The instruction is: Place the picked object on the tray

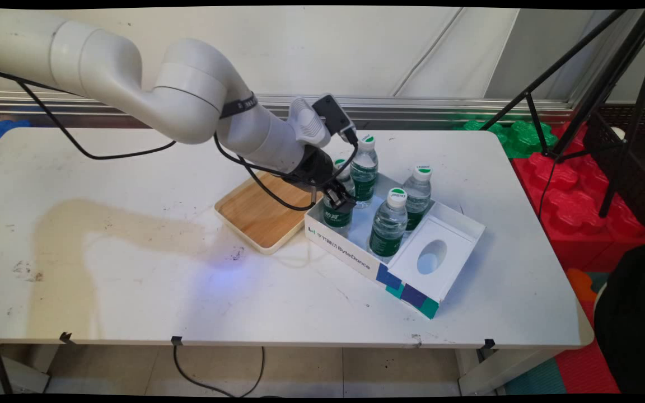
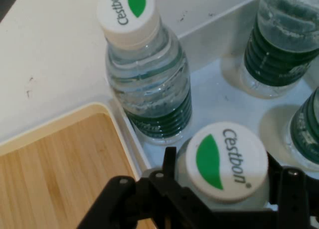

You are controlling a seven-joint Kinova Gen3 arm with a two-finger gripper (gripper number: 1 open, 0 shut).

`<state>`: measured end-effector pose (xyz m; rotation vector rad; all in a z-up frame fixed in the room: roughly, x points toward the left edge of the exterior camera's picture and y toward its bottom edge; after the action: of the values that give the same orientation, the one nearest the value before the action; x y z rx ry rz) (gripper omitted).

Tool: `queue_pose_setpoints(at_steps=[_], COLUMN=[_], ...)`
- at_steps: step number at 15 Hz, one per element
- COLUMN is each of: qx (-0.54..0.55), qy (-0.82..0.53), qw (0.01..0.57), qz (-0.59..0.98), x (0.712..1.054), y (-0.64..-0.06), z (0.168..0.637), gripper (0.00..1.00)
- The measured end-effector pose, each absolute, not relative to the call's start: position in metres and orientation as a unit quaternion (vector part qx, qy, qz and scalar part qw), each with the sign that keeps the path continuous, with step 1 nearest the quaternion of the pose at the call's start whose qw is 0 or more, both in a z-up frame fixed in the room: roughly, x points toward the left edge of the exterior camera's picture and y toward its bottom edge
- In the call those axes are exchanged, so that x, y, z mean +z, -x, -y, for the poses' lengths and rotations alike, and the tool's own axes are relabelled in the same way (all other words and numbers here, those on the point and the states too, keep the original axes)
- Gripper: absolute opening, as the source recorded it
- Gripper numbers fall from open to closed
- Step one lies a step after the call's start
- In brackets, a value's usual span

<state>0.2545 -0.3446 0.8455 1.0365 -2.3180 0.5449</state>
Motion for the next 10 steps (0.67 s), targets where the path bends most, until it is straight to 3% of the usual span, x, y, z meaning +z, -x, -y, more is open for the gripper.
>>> queue_pose_setpoints(at_steps=[4, 10], qx=[0.210, 0.247], qy=[-0.393, -0.378], qw=[0.285, 0.321], qz=[0.849, 0.832], x=[0.865, 0.926], y=[-0.266, -0.292], z=[0.329, 0.298], gripper=[0.00, 0.00])
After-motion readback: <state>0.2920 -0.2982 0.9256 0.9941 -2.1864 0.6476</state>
